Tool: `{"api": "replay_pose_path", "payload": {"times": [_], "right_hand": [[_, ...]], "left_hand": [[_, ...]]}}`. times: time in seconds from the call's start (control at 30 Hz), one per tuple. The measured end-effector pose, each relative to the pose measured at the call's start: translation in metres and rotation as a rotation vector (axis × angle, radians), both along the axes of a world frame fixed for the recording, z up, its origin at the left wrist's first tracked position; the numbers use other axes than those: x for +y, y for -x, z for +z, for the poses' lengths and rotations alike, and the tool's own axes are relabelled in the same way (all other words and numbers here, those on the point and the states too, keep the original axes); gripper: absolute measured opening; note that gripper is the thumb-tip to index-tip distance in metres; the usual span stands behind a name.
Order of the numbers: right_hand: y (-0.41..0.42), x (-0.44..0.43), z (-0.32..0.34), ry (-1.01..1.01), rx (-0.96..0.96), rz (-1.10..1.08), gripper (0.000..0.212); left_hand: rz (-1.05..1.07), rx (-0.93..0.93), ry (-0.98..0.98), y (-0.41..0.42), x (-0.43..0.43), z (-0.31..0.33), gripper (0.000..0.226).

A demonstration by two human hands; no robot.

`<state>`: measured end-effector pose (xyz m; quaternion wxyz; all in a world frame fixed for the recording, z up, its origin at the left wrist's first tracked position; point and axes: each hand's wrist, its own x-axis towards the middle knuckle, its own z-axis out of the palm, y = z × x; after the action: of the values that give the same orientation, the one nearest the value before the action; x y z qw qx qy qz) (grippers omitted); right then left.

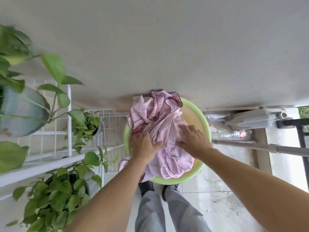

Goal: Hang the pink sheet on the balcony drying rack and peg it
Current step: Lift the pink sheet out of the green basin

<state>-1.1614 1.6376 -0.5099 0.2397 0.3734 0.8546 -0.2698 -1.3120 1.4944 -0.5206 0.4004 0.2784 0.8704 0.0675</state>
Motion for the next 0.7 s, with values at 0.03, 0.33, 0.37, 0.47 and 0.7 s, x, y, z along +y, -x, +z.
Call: {"api": "replay_pose_path", "payload": {"times": [0.03, 0.33, 0.37, 0.47, 0.7], "right_hand": [[-0.001, -0.002, -0.005, -0.020, 0.012, 0.004, 0.063], [-0.021, 0.003, 0.053, -0.205, 0.210, -0.083, 0.021], [-0.025, 0.003, 0.065, -0.215, 0.221, -0.087, 0.023], [-0.037, 0.006, 0.101, -0.218, 0.264, -0.119, 0.030], [-0.050, 0.025, 0.196, -0.174, 0.088, -0.208, 0.033]], "left_hand": [[0.001, 0.051, -0.021, -0.001, 0.001, -0.003, 0.055], [0.003, 0.168, -0.317, -0.007, -0.013, 0.077, 0.019], [0.022, 0.174, -0.337, -0.008, -0.016, 0.093, 0.019], [0.085, 0.185, -0.386, -0.008, -0.020, 0.148, 0.010], [0.062, 0.321, -0.637, 0.004, 0.003, 0.283, 0.015]]}}
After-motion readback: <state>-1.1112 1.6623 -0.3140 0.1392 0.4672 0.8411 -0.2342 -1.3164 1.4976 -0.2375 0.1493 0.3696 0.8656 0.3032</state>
